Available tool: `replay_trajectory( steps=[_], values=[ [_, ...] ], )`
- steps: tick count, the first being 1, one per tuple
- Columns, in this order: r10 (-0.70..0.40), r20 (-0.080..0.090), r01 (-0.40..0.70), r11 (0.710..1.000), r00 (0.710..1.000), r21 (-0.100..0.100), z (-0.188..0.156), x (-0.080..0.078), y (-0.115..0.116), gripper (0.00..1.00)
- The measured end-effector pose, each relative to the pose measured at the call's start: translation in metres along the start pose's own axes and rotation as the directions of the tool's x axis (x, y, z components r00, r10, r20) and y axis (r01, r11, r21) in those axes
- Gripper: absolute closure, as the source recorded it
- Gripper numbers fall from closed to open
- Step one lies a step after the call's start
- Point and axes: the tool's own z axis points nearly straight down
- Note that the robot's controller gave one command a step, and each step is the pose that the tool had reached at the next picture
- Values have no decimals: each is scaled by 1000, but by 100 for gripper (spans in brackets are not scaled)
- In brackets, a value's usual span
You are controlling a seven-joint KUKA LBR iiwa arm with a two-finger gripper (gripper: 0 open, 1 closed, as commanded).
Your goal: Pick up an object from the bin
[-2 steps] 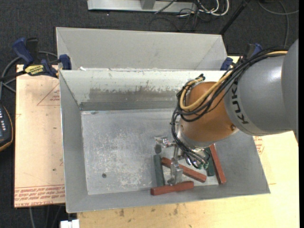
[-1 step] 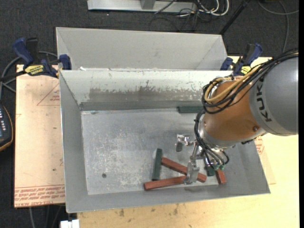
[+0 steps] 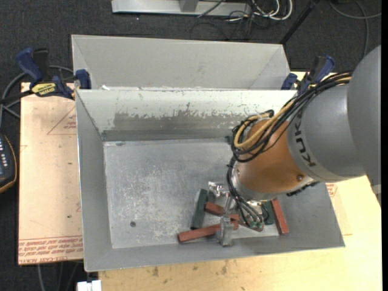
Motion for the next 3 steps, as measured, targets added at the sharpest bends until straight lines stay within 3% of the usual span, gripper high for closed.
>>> replay_trajectory(
  steps=[1, 2, 3],
  values=[
    [127, 5, -127, 992, 992, 0, -2, 3, -40, 0],
    [126, 9, -126, 992, 992, -1, -5, 2, -39, 100],
    [124, 13, -124, 992, 992, -1, -78, 0, -39, 100]
  ],
)
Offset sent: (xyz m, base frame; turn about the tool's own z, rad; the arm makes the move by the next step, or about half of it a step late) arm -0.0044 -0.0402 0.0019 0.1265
